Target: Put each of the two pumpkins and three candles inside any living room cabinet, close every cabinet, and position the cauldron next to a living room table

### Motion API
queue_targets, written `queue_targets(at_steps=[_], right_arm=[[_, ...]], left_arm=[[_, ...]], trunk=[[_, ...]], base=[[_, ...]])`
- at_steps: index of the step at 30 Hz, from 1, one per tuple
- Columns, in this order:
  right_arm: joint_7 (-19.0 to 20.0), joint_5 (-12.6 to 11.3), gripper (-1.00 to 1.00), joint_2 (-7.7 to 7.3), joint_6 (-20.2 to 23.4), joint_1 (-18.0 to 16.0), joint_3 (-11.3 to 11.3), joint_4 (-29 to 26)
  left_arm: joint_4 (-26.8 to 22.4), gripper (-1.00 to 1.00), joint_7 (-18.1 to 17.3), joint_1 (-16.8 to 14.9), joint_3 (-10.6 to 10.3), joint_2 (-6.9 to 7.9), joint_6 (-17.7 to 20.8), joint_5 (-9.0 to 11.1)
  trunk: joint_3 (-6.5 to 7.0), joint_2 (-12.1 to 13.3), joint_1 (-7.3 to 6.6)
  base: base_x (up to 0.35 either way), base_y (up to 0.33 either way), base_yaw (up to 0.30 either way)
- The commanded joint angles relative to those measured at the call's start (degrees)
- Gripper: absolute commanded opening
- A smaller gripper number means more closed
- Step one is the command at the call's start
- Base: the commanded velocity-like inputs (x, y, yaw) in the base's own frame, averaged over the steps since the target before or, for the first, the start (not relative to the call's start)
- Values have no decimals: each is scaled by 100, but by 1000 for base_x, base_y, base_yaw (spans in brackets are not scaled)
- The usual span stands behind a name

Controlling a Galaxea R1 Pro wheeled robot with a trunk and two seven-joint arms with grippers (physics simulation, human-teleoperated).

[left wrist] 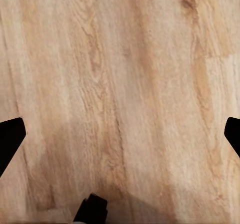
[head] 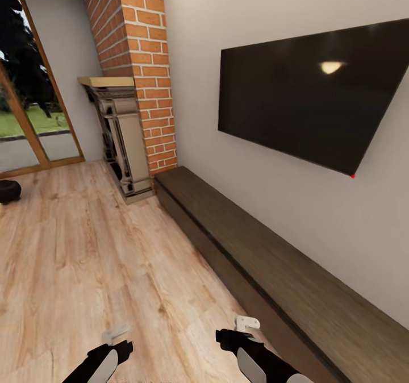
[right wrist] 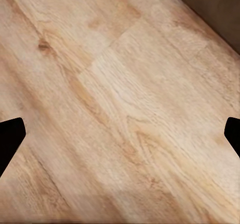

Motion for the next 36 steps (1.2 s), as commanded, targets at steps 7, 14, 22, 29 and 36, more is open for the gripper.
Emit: queue_targets(at_steps=[7,14,22,29,36], right_arm=[[-49,-33,100,-12,14,-1,53,-13],[-47,-25,100,-15,12,-1,55,-13],[-46,-24,100,-15,9,-1,55,-13],[-42,-24,100,-19,9,-4,55,-13],[-40,5,100,-1,2,-1,58,99]], left_arm=[[-11,100,45,-4,-45,12,5,48],[-11,100,44,-2,-45,18,2,48],[-11,100,44,-4,-45,13,-4,48],[-11,100,44,-4,-45,12,-4,48],[-11,100,44,-3,-45,14,-7,42]], trunk=[[121,279,-155],[246,560,-308],[390,881,-484],[516,1161,-638],[641,1442,-791]], base=[[0,0,292],[0,0,292],[0,0,292],[0,0,292],[0,0,292]])
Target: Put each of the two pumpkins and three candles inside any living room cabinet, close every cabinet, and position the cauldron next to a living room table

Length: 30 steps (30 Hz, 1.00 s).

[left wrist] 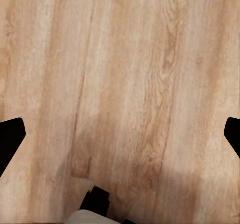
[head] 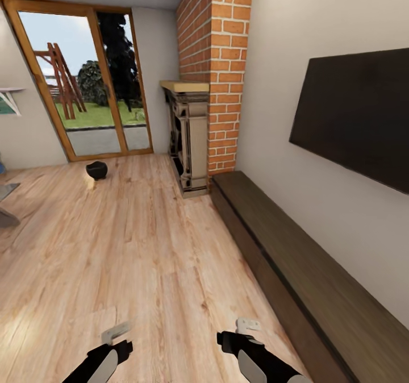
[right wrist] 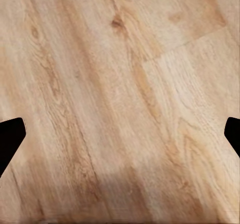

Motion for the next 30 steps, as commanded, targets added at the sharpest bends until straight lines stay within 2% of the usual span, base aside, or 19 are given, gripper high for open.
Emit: queue_targets(at_steps=[1,30], right_arm=[[-48,-27,100,-1,21,-5,49,3],[-48,-18,100,7,-16,-7,53,33]], left_arm=[[-11,100,53,-4,-45,7,12,46],[-11,100,50,-4,-50,2,7,45]], trunk=[[12,38,-22],[533,1201,-659]], base=[[0,0,292],[0,0,292]])
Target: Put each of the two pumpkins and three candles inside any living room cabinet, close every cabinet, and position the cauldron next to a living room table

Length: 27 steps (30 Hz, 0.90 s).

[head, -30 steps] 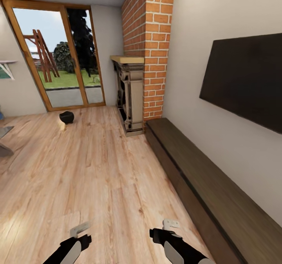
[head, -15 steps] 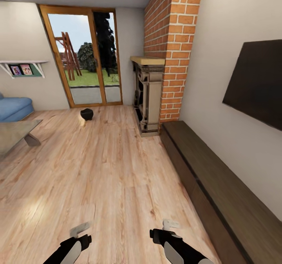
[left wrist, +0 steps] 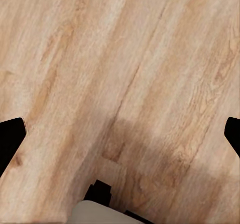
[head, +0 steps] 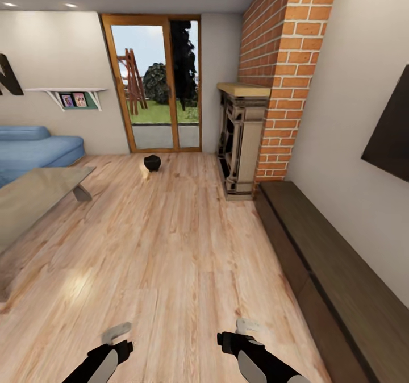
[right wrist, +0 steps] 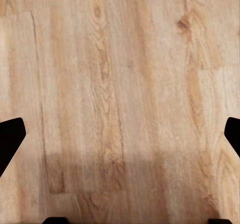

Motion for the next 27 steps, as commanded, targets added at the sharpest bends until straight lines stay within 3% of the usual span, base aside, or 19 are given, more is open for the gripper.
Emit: queue_targets(at_steps=[1,12,21,27], right_arm=[[-48,-32,100,-5,22,-4,48,-14],[-48,-33,100,-5,22,-6,48,-14],[-24,-36,100,-27,27,-6,43,-14],[2,-40,100,-56,30,-8,39,-14]], left_arm=[[-11,100,52,-2,-45,7,13,47],[-11,100,39,-3,-48,2,13,46],[-11,100,15,-1,-81,2,-156,28],[-11,100,4,4,-106,19,-226,0]], trunk=[[12,37,-22],[209,478,-264],[209,478,-264],[209,478,-264]], base=[[0,0,292],[0,0,292],[3,0,286],[202,0,80]])
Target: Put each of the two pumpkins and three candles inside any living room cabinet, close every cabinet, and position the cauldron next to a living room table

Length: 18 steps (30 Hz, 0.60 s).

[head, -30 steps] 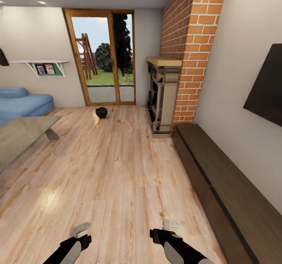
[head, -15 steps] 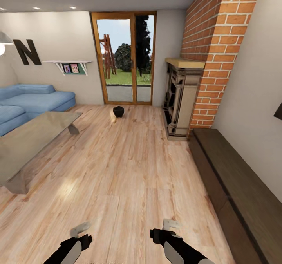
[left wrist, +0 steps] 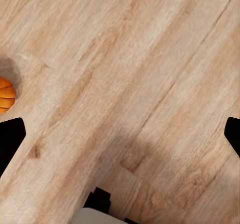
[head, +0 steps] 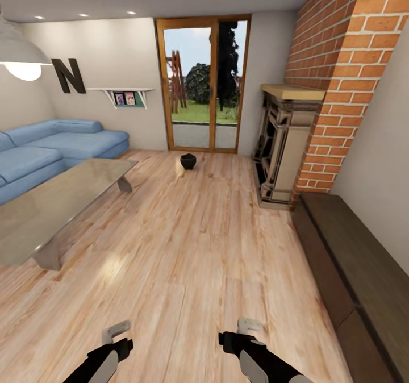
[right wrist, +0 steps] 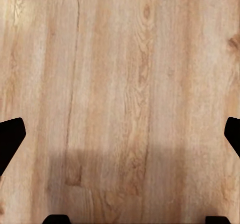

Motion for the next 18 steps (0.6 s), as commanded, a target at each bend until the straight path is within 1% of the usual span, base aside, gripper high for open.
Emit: queue_targets(at_steps=[1,8,11,12,13,15,18], right_arm=[[-47,-31,100,-5,22,-7,48,-12],[-37,-25,100,10,38,-5,77,1],[-40,100,100,36,44,-7,79,47],[-43,189,100,37,36,-8,80,61],[-43,212,100,37,33,-6,80,64],[-45,266,100,37,27,-6,80,71],[-45,290,100,28,17,-6,80,76]], left_arm=[[-13,100,52,-4,-47,13,12,47],[-13,100,52,-3,-44,23,7,55],[32,100,53,-3,-42,21,4,48],[145,100,52,-3,-37,14,-23,27],[191,100,52,-3,-36,11,-45,22],[394,100,53,-3,-31,5,-225,24],[542,100,53,-3,-25,3,-425,45]], trunk=[[-7,-5,4],[-7,-5,4],[-7,-5,4],[-7,-5,4],[-7,-5,4],[-7,-5,4],[-7,-5,4]], base=[[306,0,10],[317,0,3],[321,0,0],[322,0,0],[322,0,0],[322,0,0],[322,0,0]])
